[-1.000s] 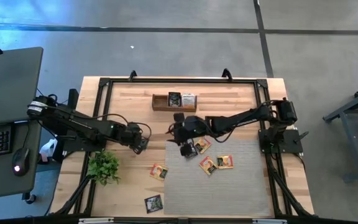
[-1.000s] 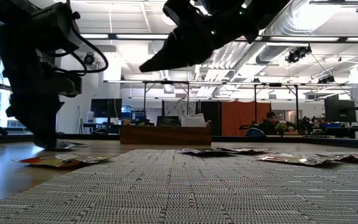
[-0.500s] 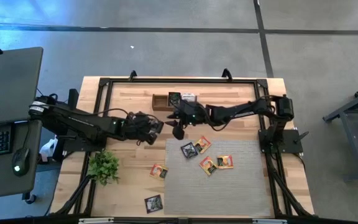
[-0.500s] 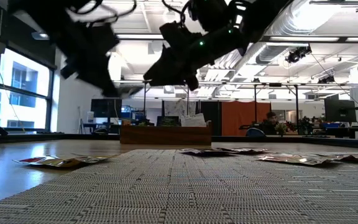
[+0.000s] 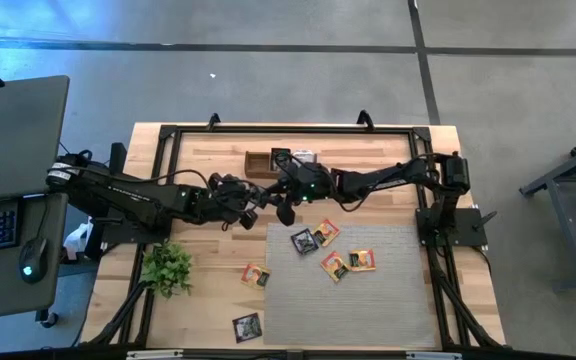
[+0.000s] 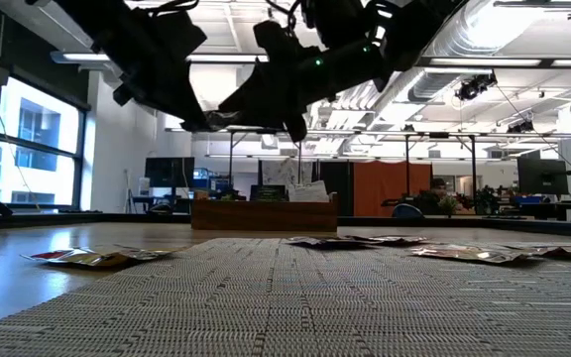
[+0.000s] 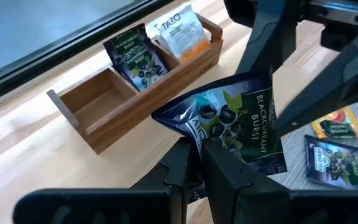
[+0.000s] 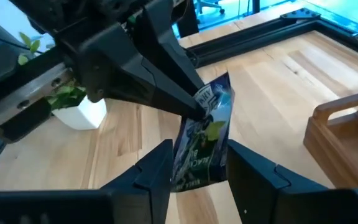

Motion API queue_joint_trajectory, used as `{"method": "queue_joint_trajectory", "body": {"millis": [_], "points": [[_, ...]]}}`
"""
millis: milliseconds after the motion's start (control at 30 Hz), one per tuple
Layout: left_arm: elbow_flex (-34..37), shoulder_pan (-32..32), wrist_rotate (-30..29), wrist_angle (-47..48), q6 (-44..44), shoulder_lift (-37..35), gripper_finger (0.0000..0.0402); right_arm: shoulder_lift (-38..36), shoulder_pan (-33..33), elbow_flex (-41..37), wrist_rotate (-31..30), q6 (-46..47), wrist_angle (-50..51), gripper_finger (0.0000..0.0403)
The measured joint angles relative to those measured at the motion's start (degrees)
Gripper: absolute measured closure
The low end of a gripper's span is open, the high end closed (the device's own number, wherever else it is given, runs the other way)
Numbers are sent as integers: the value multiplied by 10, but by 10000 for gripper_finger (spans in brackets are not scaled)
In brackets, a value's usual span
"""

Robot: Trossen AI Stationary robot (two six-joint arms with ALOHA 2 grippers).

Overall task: Pick & Place Tea
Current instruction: Put the black tea bag into the middle section of the wooden organizer

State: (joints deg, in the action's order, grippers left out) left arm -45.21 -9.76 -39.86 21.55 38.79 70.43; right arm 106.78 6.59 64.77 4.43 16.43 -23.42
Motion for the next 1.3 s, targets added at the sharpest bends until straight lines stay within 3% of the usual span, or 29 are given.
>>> {"method": "queue_joint_trajectory", "body": {"millis": [100, 300, 367, 800, 1067, 1300], "points": [[0, 0, 1, -13, -11, 0, 368, 1, 0, 0, 6, -1, -2, 287], [0, 0, 1, -18, -16, 0, 368, 1, 1, 0, 1, -25, 1, 381], [0, 0, 5, -16, -17, 0, 368, 1, 1, 0, 1, -39, 4, 395], [0, 0, 24, -13, -86, 0, 362, 1, 0, 1, -41, -64, 52, 394], [0, 0, 34, 27, -86, 3, 277, -1, 0, 0, -53, -92, 95, 399], [0, 0, 33, 58, -84, 3, 227, -54, -2, 34, -73, -238, 243, 400]]}}
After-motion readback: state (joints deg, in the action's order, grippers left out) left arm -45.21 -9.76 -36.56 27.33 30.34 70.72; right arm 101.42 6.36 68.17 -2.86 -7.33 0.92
